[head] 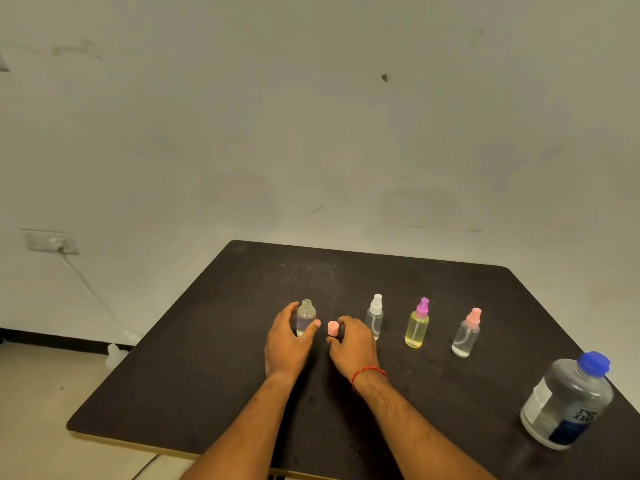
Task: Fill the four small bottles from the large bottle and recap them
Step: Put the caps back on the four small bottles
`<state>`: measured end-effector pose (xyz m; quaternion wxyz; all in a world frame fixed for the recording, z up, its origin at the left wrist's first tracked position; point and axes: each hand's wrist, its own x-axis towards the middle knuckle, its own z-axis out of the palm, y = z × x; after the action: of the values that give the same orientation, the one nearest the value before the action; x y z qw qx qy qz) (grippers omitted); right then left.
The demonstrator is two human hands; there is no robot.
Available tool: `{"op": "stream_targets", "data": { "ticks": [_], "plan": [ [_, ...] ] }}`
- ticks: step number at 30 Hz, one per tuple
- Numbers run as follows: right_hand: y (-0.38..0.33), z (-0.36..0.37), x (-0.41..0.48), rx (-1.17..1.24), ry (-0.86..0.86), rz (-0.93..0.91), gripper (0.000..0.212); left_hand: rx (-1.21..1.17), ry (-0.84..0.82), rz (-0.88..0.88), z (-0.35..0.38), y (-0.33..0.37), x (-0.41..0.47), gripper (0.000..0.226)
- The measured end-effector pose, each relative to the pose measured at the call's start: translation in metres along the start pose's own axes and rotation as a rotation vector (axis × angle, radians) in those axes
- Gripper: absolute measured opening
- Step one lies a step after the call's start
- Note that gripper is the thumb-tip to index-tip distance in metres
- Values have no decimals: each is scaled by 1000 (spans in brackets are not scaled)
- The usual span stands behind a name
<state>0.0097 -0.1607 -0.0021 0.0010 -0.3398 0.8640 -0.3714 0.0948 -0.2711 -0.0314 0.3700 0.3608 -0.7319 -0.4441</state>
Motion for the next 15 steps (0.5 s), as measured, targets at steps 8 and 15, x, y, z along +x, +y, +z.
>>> {"op": "stream_targets", "data": {
  "ticks": [8,15],
  "plan": [
    [-4,14,15,117,30,7,8,23,-53,78,-1,2,-4,36],
    [-19,-8,27,149,9,-194,16,10,-63,148,1,-3,-3,32]
  ]
}}
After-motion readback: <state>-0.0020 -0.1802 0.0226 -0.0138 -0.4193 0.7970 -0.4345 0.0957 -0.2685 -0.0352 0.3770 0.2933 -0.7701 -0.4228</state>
